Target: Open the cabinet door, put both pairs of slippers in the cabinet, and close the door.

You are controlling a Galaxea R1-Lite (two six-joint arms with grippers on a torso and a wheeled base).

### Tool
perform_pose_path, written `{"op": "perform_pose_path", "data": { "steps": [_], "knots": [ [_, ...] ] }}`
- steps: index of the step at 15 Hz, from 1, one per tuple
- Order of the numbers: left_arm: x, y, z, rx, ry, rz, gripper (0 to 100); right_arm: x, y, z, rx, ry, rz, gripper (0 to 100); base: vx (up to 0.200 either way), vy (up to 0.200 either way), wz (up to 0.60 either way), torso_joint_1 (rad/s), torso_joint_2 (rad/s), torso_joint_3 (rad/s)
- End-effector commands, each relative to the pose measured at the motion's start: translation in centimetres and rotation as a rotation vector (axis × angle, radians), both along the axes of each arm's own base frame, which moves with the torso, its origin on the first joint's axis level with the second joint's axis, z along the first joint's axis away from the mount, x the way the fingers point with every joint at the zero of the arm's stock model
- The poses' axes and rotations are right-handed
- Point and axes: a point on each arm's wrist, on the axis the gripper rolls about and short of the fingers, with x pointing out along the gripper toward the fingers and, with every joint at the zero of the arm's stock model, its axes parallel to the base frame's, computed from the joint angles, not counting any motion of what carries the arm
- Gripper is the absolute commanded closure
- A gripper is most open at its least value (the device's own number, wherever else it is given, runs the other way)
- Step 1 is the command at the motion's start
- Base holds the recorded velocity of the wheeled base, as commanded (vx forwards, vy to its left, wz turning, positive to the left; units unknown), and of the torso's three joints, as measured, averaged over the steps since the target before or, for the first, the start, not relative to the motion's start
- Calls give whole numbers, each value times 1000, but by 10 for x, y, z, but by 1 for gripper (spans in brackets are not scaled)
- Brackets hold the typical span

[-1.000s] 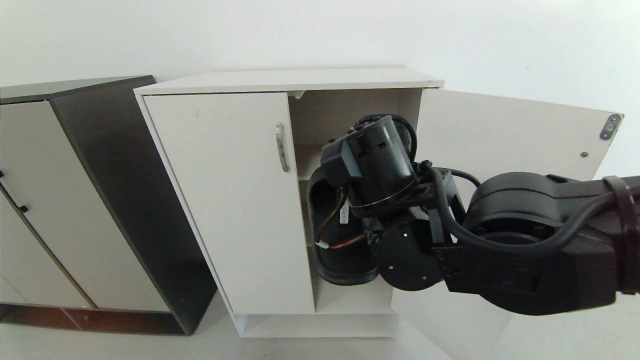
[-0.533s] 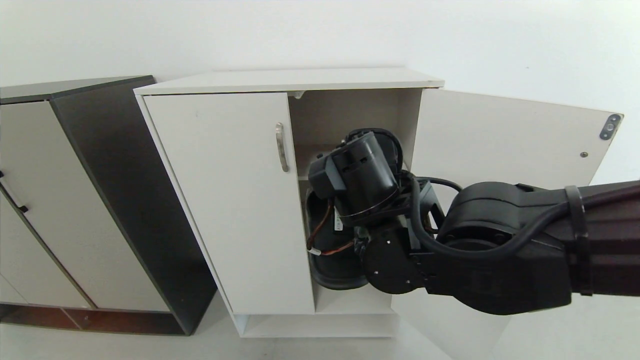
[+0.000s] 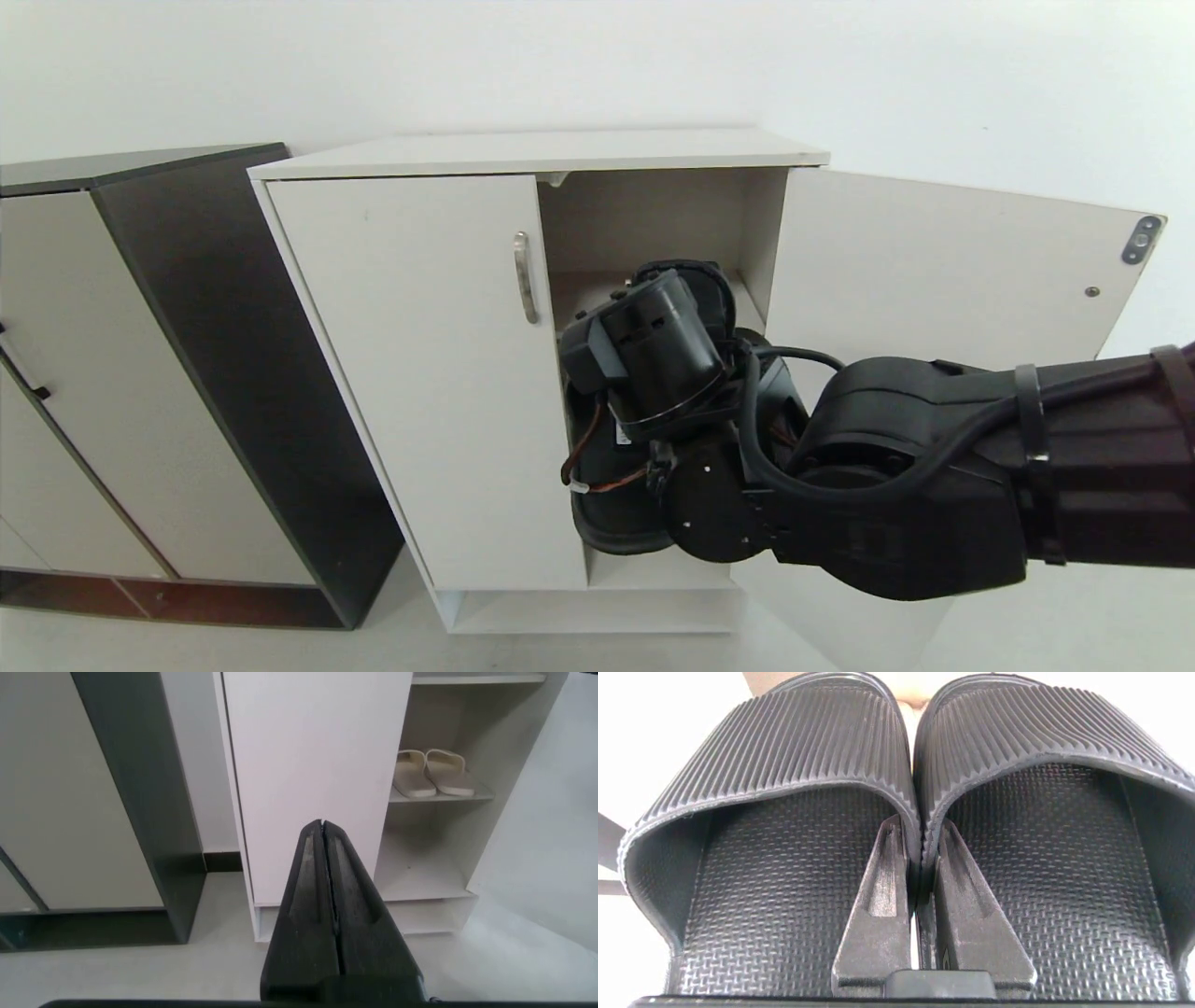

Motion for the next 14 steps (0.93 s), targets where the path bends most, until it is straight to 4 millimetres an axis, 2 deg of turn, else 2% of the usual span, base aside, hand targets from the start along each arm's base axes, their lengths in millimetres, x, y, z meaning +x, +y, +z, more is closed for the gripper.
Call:
{"op": "perform_pose_path", "data": {
  "steps": [1,14],
  "knots": [
    [0,0,0,-1,0,0,100,0,0,-1,-3,2,-1,100,200,0,0,2,2,7],
    [0,0,0,1,0,0,100,1,1,-7,0,11,-8,100,200,0,0,1,2,3]
  ]
}}
